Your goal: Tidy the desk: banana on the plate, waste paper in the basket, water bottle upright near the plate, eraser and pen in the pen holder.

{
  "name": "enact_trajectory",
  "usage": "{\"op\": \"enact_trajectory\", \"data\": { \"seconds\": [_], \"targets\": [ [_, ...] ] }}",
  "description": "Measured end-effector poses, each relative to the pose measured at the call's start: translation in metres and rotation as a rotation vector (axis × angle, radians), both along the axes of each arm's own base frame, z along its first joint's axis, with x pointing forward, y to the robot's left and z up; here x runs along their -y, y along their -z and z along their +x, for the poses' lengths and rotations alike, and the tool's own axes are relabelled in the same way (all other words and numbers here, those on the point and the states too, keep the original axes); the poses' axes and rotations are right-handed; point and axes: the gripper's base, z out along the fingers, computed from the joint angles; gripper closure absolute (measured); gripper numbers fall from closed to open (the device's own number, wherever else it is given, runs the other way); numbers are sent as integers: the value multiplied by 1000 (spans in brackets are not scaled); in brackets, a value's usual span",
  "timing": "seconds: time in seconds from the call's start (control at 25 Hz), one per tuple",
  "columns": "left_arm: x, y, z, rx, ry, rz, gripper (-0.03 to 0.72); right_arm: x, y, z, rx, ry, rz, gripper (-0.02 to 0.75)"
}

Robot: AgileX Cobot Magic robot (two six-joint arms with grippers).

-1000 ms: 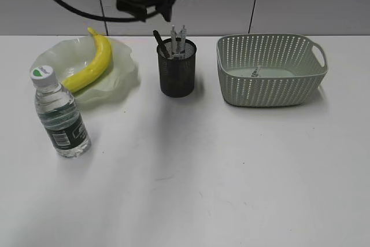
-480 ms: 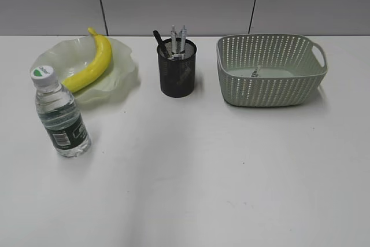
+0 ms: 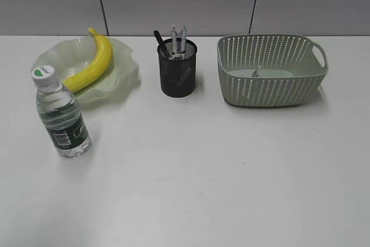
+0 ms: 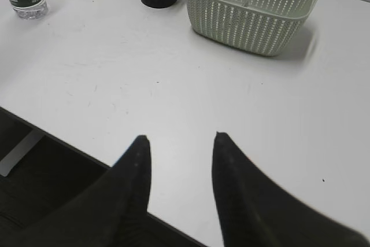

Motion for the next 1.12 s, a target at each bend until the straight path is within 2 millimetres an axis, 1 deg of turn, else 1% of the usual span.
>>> {"op": "enact_trajectory", "data": {
  "seconds": [0.12, 0.2, 0.24, 0.32, 0.4, 0.48, 0.56, 0.64, 0.88, 1.12],
  "targets": [
    [-25, 35, -25, 39, 19, -67, 306, 0, 0, 0, 0, 0, 0, 441],
    [-40, 54, -40, 81, 30, -124, 306, 0, 0, 0, 0, 0, 0, 441],
    [-48, 57, -46, 109, 32, -154, 308, 0, 0, 0, 0, 0, 0, 441],
    [-60, 56, -56, 184, 36, -220, 318, 0, 0, 0, 0, 0, 0, 441],
    [-70, 54, -64, 238, 35, -273, 331, 0, 0, 0, 0, 0, 0, 441],
    [-76, 57, -70, 255, 35, -296, 345, 0, 0, 0, 0, 0, 0, 441],
    [-77, 63, -72, 233, 43, -286, 353, 0, 0, 0, 0, -1, 1, 441],
    [-76, 66, -73, 222, 59, -284, 356, 0, 0, 0, 0, -1, 1, 441],
    [-76, 66, -74, 244, 96, -249, 367, 0, 0, 0, 0, -1, 1, 441],
    [-72, 67, -78, 197, 129, -296, 402, 0, 0, 0, 0, -1, 1, 441]
  ]
}}
